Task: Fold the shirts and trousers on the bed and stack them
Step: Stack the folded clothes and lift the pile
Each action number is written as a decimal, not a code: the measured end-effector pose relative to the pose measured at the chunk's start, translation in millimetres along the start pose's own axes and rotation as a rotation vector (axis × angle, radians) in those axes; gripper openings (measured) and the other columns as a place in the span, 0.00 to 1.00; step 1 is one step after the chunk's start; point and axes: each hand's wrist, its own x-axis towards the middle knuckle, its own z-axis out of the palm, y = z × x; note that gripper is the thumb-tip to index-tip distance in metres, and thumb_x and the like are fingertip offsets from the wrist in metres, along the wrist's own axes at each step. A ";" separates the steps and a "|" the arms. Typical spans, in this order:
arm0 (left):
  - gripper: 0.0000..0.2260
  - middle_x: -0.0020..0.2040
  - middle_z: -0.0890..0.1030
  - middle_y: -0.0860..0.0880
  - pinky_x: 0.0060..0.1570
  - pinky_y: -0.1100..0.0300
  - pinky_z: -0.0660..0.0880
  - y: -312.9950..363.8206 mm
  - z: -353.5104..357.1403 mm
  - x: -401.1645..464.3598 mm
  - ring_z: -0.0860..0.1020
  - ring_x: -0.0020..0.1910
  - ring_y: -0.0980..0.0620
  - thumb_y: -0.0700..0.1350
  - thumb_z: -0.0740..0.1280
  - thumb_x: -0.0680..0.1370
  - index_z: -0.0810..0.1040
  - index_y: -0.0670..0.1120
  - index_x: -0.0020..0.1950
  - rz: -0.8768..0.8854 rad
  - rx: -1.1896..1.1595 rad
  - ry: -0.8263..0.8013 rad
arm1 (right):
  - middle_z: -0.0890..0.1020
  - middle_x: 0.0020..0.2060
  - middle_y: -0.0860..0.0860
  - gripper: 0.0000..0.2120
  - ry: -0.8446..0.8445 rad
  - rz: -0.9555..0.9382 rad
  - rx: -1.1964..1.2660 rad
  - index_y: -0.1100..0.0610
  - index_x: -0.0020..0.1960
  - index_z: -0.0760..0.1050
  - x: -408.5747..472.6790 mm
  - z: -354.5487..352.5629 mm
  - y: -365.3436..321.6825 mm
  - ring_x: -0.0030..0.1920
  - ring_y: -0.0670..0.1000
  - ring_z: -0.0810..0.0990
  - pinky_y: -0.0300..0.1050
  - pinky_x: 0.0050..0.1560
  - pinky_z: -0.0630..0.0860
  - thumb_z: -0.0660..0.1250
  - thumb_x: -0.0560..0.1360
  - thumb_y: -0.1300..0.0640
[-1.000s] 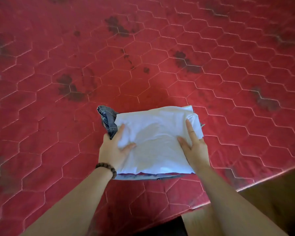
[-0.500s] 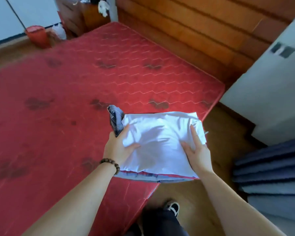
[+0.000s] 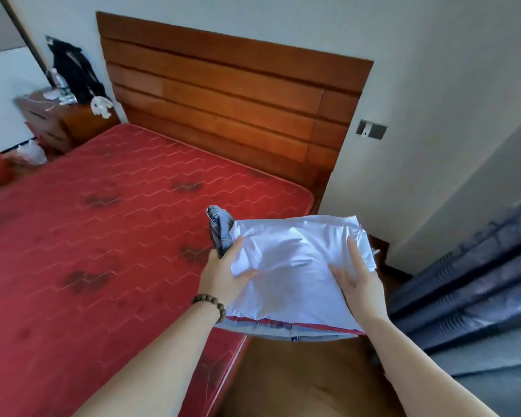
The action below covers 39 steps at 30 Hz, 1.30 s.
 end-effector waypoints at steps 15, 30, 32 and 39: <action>0.37 0.63 0.69 0.46 0.57 0.55 0.71 18.1 103.1 252.8 0.74 0.60 0.44 0.59 0.74 0.69 0.63 0.58 0.75 -0.045 0.045 -0.076 | 0.76 0.39 0.53 0.31 -0.042 0.127 -0.031 0.31 0.74 0.48 253.4 39.9 57.3 0.41 0.48 0.76 0.42 0.43 0.69 0.61 0.78 0.44; 0.37 0.62 0.67 0.46 0.53 0.53 0.74 -78.6 232.0 538.7 0.75 0.53 0.43 0.57 0.74 0.70 0.62 0.61 0.75 -0.155 0.151 -0.161 | 0.72 0.60 0.52 0.31 -0.096 0.224 -0.115 0.37 0.77 0.42 521.9 209.2 153.2 0.51 0.45 0.68 0.39 0.53 0.65 0.55 0.79 0.41; 0.36 0.61 0.66 0.47 0.55 0.53 0.74 -96.1 250.9 570.6 0.74 0.54 0.44 0.57 0.74 0.69 0.62 0.61 0.74 -0.136 0.151 -0.161 | 0.71 0.62 0.52 0.31 -0.067 0.232 -0.099 0.38 0.77 0.43 542.7 235.7 170.9 0.51 0.44 0.68 0.39 0.54 0.66 0.56 0.79 0.41; 0.35 0.64 0.63 0.47 0.61 0.50 0.72 -148.9 315.0 661.5 0.72 0.58 0.41 0.56 0.73 0.72 0.59 0.64 0.74 -0.084 0.175 -0.230 | 0.64 0.71 0.55 0.32 0.016 0.288 -0.044 0.40 0.77 0.43 595.0 307.9 226.1 0.63 0.53 0.69 0.49 0.64 0.69 0.56 0.80 0.42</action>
